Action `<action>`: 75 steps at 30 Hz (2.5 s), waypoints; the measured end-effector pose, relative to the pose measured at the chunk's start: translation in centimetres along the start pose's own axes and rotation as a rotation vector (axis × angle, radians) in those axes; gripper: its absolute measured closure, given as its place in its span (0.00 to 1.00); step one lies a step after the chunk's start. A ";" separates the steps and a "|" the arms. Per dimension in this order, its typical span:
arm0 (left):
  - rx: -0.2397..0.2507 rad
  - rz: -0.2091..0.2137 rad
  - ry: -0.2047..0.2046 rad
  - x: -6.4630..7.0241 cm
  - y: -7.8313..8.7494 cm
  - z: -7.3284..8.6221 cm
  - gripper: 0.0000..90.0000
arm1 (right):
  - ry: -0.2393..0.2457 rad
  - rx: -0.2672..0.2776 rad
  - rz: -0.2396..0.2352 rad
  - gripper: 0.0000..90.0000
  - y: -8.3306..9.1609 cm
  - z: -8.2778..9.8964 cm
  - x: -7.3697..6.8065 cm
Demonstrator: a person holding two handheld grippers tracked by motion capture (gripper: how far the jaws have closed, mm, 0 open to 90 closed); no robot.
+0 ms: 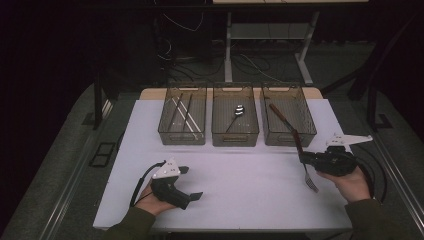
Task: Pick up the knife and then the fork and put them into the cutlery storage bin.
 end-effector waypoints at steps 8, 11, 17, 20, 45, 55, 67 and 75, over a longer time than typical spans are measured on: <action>-0.005 0.005 0.008 0.0 -0.1 0.2 0.00 | -0.035 0.098 0.059 0.86 0.9 -1.6 1.3; -0.014 0.000 0.001 -0.2 0.0 0.2 0.00 | -0.045 0.132 0.073 0.86 1.3 -2.4 1.9; -0.018 -0.003 0.010 -0.6 0.5 0.5 0.00 | -0.063 0.175 0.095 0.86 1.7 -3.7 2.8; -0.022 0.003 0.002 -0.4 0.3 0.5 0.00 | -0.063 0.193 0.111 0.86 1.8 -4.6 3.3; -0.010 0.010 0.016 -0.2 0.1 0.4 0.00 | -0.098 0.221 0.224 0.86 -0.3 -12.5 8.2; 0.001 0.018 0.016 -0.1 0.2 0.2 0.00 | -0.129 0.171 0.304 0.86 -3.8 -13.1 11.1; 0.003 0.024 0.015 -0.1 0.4 0.1 0.00 | -0.139 0.075 0.326 0.86 -7.6 -10.7 12.6; 0.006 0.025 0.010 0.0 0.4 0.1 0.00 | -0.140 0.034 0.312 0.86 -8.9 -9.5 12.3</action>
Point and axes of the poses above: each handheld gripper's, and its own axes: y roughly backward along the jaws, z roughly out of its underside, x roughly to its right, the point moved 10 cm from there along -y, roughly forward along the jaws, and after that the axes turned 9 degrees about y, right-handed, at the moved point
